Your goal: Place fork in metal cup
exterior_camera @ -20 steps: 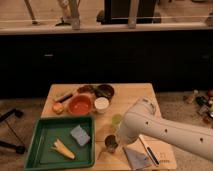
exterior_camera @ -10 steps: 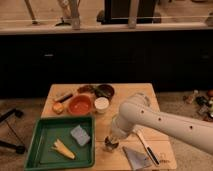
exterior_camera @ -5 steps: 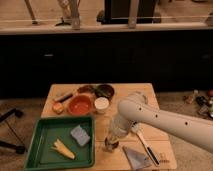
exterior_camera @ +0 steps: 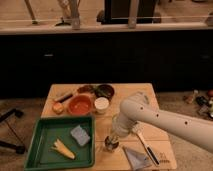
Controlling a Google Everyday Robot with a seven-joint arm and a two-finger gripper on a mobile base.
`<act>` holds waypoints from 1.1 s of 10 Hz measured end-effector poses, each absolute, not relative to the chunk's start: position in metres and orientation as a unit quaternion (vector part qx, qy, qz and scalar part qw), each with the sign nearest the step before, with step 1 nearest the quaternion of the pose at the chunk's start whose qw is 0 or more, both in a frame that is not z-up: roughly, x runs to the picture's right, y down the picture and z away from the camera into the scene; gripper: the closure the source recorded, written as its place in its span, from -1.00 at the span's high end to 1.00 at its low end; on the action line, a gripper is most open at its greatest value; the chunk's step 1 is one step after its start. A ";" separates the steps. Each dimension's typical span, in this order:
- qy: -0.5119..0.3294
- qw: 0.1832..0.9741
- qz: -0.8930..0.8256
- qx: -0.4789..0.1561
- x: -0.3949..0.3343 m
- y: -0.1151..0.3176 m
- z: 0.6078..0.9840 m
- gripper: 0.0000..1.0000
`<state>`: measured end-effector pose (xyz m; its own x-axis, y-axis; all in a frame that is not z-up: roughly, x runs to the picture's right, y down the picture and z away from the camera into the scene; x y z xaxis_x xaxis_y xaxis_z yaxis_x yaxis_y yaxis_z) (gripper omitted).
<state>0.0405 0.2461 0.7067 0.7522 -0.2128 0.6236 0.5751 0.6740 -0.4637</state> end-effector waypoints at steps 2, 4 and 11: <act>-0.271 0.874 -0.224 -0.337 0.042 0.246 0.708 -0.95; -0.274 0.873 -0.223 -0.336 0.042 0.244 0.709 -0.58; -0.279 0.874 -0.220 -0.332 0.043 0.241 0.704 0.60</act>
<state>0.0427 0.2405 0.7043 0.7476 -0.1990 0.6336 0.5692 0.6836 -0.4569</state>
